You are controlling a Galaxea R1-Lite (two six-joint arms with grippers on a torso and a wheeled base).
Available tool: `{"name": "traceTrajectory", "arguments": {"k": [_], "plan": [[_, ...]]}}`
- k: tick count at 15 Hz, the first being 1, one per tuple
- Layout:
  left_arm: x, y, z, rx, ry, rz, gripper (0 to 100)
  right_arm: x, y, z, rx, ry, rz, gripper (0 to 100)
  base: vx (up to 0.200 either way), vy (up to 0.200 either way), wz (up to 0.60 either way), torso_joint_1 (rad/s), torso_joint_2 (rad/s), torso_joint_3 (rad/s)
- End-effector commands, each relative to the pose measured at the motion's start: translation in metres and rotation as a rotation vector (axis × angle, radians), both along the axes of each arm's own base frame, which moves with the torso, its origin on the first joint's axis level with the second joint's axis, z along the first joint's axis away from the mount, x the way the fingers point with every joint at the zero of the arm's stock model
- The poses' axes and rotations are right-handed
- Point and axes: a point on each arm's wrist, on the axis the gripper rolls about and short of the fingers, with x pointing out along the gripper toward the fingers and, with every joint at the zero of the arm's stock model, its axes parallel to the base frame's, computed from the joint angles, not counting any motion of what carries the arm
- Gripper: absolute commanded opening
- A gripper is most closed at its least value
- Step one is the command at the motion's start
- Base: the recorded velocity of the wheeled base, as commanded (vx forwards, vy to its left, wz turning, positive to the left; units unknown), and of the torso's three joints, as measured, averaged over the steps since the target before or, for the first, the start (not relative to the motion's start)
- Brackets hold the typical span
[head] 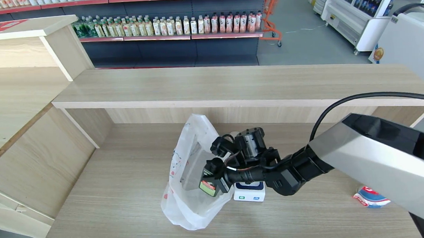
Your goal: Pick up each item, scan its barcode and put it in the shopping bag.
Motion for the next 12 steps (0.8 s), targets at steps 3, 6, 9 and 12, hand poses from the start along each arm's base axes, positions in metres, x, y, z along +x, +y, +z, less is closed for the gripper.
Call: {"name": "traceTrajectory", "arguments": {"k": [3,6,9,12], "plan": [[0.0,0.0,0.0,-0.001,-0.001,0.0,100,0.004,0.001,-0.015,-0.092,-0.138,0.08,0,0.0,0.0,0.0,0.0,0.0,0.0],[0.0,0.0,0.0,-0.001,-0.001,-0.001,100,0.005,0.0,-0.018,-0.091,-0.158,0.089,100,0.0,0.0,0.0,0.0,0.0,0.0],[0.0,0.0,0.0,-0.001,-0.001,-0.001,100,0.007,-0.003,-0.003,0.072,0.033,-0.031,100,0.0,0.0,0.0,0.0,0.0,0.0],[0.0,0.0,0.0,-0.001,-0.001,0.0,100,0.007,-0.02,0.031,0.287,0.286,-0.208,100,0.0,0.0,0.0,0.0,0.0,0.0]]}}
